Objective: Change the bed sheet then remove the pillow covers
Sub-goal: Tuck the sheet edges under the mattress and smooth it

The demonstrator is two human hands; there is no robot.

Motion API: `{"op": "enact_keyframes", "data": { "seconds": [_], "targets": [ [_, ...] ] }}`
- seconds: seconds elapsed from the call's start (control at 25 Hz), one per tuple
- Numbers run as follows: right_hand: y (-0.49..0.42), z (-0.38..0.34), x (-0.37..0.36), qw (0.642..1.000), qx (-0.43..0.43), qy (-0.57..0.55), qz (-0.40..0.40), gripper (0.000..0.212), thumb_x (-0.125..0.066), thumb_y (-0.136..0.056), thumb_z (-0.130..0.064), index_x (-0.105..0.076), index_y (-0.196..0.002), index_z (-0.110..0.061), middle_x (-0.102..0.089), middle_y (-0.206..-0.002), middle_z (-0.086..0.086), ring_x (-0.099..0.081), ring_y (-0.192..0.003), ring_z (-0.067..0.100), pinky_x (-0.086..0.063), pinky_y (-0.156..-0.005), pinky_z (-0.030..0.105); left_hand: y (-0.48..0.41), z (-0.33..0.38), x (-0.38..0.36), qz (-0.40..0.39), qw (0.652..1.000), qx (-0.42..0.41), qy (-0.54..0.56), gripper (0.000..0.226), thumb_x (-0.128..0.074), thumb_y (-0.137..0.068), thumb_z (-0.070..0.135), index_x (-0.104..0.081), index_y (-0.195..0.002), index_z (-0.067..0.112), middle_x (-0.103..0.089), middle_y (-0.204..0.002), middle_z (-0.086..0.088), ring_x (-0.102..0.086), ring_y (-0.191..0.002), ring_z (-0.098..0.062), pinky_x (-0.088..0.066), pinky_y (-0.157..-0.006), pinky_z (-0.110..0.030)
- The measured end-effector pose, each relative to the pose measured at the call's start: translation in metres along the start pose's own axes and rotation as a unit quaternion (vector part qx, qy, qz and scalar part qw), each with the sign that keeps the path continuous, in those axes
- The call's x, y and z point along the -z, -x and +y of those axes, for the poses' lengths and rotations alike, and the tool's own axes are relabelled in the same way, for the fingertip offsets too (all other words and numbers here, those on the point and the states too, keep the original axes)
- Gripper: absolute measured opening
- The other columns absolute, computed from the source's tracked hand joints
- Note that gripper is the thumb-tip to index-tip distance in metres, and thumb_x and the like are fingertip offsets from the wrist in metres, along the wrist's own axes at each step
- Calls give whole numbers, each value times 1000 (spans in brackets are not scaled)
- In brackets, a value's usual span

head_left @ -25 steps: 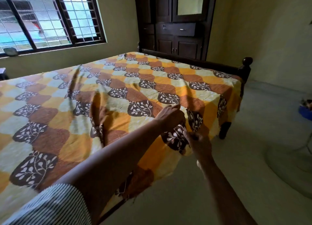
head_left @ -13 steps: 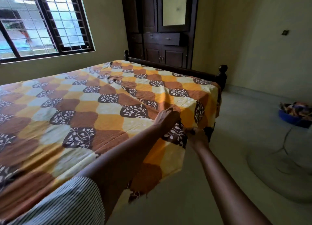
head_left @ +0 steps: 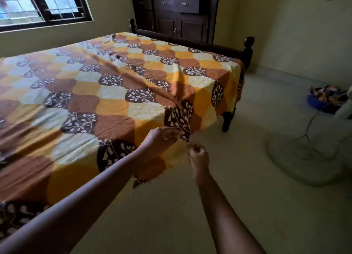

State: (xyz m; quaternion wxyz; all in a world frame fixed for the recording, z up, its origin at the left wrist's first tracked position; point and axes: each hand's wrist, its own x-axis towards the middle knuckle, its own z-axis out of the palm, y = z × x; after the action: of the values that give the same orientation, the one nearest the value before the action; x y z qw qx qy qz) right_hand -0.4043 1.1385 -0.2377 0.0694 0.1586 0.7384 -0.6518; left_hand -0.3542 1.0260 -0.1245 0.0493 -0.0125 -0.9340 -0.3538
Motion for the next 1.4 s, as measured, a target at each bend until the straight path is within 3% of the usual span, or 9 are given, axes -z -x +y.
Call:
{"op": "enact_keyframes", "data": {
  "seconds": [0.16, 0.36, 0.44, 0.64, 0.88, 1.0, 1.12, 1.24, 1.4],
  "targets": [
    [46, 59, -22, 974, -138, -97, -153, 39, -65, -87, -32, -54, -119, -14, -59, -116, 5, -58, -103, 20, -51, -71, 27, 83, -52, -12, 10, 924, 206, 321, 18, -52, -94, 24, -68, -102, 21, -69, -103, -11, -63, -92, -21, -47, -80, -33],
    [77, 81, -70, 908, -235, -200, -284, 70, -60, -89, -35, -22, -146, -20, -41, -136, 6, -44, -119, 22, -42, -91, 33, 170, -114, -44, 130, 617, 466, 621, 33, -46, -96, 29, -55, -116, 4, -61, -117, -12, -60, -96, -24, -48, -84, -36],
    [89, 86, -92, 889, -275, -217, -294, 75, -59, -89, -34, -14, -149, -23, -35, -144, 9, -38, -129, 28, -37, -97, 39, 190, -140, -54, 192, 543, 498, 649, 43, -51, -93, 32, -47, -126, 5, -57, -123, -14, -58, -106, -28, -47, -87, -39],
    [94, 88, -123, 883, -287, -240, -283, 48, -63, -87, -30, -47, -131, -18, -48, -136, 8, -47, -117, 24, -40, -96, 41, 204, -174, -59, 291, 527, 452, 658, 37, -46, -96, 30, -44, -131, 21, -40, -143, -8, -37, -133, -28, -37, -100, -41],
    [87, 91, -130, 941, -273, -76, -185, 18, -68, -84, -33, -59, -84, -17, -57, -83, 2, -49, -67, 13, -47, -76, 32, 191, -192, -55, 309, 564, 487, 591, 44, -60, -89, 25, -49, -131, 14, -53, -129, -7, -49, -114, -23, -38, -87, -36],
    [89, 86, -136, 958, -240, -9, -158, 35, -64, -85, -40, -60, -103, -11, -53, -79, 1, -48, -64, 14, -46, -72, 32, 189, -199, -52, 274, 600, 518, 545, 48, -60, -89, 27, -47, -131, 7, -53, -130, -17, -50, -115, -30, -36, -81, -34],
    [92, 83, -141, 959, -239, 18, -150, 52, -64, -83, -43, -54, -120, -7, -58, -110, 10, -56, -95, 26, -49, -91, 38, 182, -193, -38, 290, 620, 525, 506, 41, -59, -89, 22, -48, -125, 7, -57, -113, -18, -47, -122, -31, -36, -72, -28],
    [97, 75, -137, 940, -292, -76, -161, 45, -66, -85, -33, -52, -122, -11, -55, -117, 9, -52, -97, 23, -47, -79, 33, 181, -183, -28, 235, 590, 556, 537, 29, -56, -91, 27, -49, -116, 15, -57, -117, -3, -46, -123, -23, -37, -91, -39],
    [89, 77, -117, 914, -301, -191, -192, 15, -61, -89, -22, -58, -101, -13, -58, -103, 7, -55, -84, 18, -45, -78, 33, 192, -149, -22, 81, 516, 591, 614, 37, -49, -93, 42, -50, -104, 7, -57, -103, -15, -55, -111, -31, -42, -86, -45]
  ]
}}
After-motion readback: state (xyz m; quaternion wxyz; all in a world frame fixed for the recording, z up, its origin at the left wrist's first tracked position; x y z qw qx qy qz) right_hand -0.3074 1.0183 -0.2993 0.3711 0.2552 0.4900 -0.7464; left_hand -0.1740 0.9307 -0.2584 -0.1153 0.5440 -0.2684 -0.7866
